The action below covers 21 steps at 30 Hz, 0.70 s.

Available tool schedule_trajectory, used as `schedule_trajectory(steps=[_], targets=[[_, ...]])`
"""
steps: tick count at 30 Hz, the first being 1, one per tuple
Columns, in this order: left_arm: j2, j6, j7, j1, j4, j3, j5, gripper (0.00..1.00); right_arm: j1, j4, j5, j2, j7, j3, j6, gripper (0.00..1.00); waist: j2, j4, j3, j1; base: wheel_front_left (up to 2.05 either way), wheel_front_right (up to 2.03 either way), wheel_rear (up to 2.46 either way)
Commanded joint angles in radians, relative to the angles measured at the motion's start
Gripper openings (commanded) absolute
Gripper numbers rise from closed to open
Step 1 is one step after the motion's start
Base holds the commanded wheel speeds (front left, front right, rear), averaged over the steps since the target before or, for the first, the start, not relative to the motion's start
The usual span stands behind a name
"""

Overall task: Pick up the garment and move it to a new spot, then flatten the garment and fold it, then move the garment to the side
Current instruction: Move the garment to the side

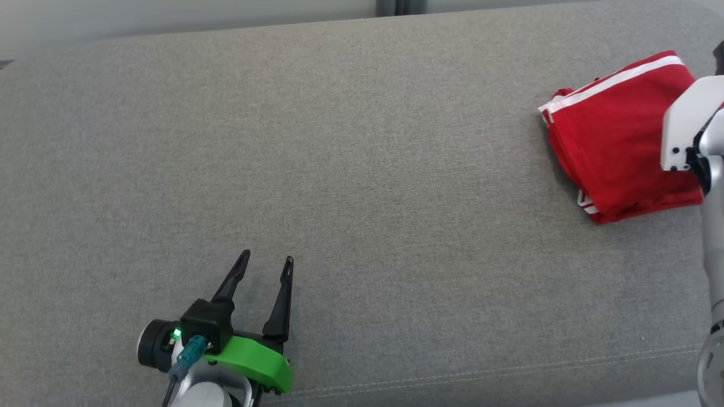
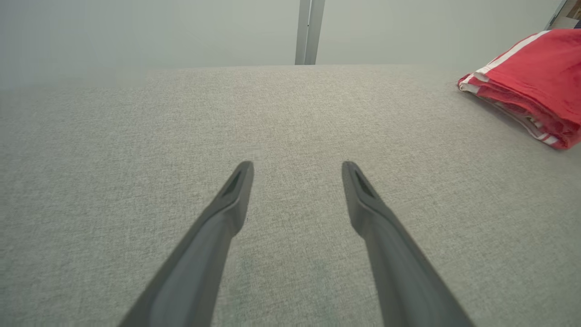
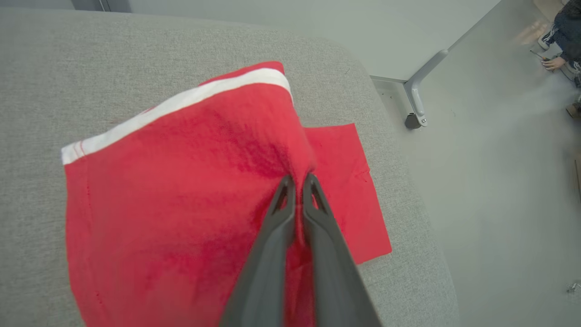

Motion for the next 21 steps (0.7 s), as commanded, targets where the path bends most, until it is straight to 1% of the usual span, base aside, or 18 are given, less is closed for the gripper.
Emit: schedule_trajectory(steps=[1,5,7,9,10,11,12,16,21], targets=[[0.01,-0.007,-0.001,-0.022,0.001,-0.001,0.007,1.0,-0.013,-0.007,-0.02,-0.019,-0.008,-0.01,-0.002,0.0,-0.0001,0.037,0.041,0.0,0.0,0.0,0.0],[0.013,-0.011,-0.001,-0.038,0.002,-0.006,0.015,1.0,0.0,-0.01,-0.084,-0.069,-0.004,-0.033,-0.002,0.0,-0.0001,0.065,0.066,0.0,0.0,0.0,0.0],[0.014,-0.013,-0.001,-0.043,0.004,-0.008,0.015,1.0,0.012,-0.011,-0.105,-0.081,-0.006,-0.056,-0.002,0.0,-0.0001,0.077,0.072,0.0,0.0,0.0,0.0],[0.015,-0.014,-0.001,-0.048,0.006,-0.009,0.017,1.0,0.025,-0.009,-0.119,-0.081,0.0,-0.088,-0.002,0.0,-0.0001,0.085,0.077,0.0,0.0,0.0,0.0],[0.016,-0.014,-0.001,-0.05,0.007,-0.009,0.017,1.0,0.031,-0.008,-0.127,-0.079,0.003,-0.103,-0.002,0.16,-0.0001,0.087,0.079,0.0,0.0,0.0,0.0],[0.016,-0.014,-0.001,-0.053,0.008,-0.01,0.017,1.0,0.036,-0.006,-0.138,-0.082,0.007,-0.115,-0.002,0.47,-0.0001,0.09,0.08,0.0,0.0,0.0,0.0],[0.017,-0.014,-0.001,-0.055,0.008,-0.01,0.019,1.0,0.039,-0.005,-0.148,-0.082,0.006,-0.126,-0.002,1.0,-0.0001,0.092,0.082,0.0,0.0,0.0,0.0],[0.023,-0.012,-0.001,-0.063,-0.003,-0.019,0.037,1.0,0.051,-0.006,-0.171,-0.068,-0.018,-0.17,-0.002,1.0,-0.0001,0.095,0.079,0.0,0.0,0.0,0.0],[0.038,-0.024,-0.001,-0.06,-0.06,-0.018,0.075,1.0,0.057,-0.004,-0.168,-0.04,-0.084,-0.218,-0.002,1.0,-0.0001,0.084,0.052,0.0,0.0,0.0,0.0]])
